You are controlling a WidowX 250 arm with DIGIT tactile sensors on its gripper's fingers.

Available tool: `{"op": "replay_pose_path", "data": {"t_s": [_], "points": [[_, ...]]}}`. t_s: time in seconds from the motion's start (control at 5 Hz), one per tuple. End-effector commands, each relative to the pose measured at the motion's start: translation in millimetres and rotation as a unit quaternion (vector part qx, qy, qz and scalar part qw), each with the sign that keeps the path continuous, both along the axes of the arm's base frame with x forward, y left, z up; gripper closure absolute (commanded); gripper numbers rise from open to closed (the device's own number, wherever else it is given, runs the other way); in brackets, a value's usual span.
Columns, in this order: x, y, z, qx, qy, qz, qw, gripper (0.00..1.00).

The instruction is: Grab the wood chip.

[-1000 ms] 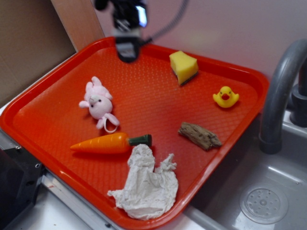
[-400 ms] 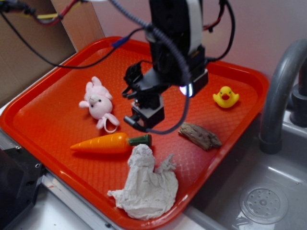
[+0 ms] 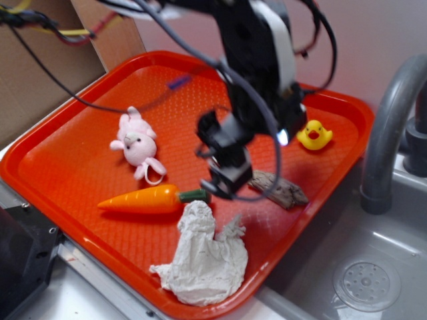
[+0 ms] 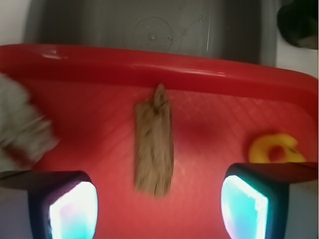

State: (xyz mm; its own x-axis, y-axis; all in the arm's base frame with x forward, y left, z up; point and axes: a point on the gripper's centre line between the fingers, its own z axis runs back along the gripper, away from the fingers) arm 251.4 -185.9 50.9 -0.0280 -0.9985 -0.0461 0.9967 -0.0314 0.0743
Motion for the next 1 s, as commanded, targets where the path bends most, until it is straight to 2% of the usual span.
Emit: {"op": "replay_pose_path", "data": {"t_s": [0.0,0.2,0.4,0.8], "points": [[-8,-13,-22,-0.061,0.038,0.009,0.997,0.00],[-7,-16,-33,-0.047,0.032,0.025,0.998,0.00],[-10,-10,-36,-0.079,0.025,0.044,0.996,1.00],[-14,2,-31,-0.065,0.009,0.101,0.993,1.00]]}}
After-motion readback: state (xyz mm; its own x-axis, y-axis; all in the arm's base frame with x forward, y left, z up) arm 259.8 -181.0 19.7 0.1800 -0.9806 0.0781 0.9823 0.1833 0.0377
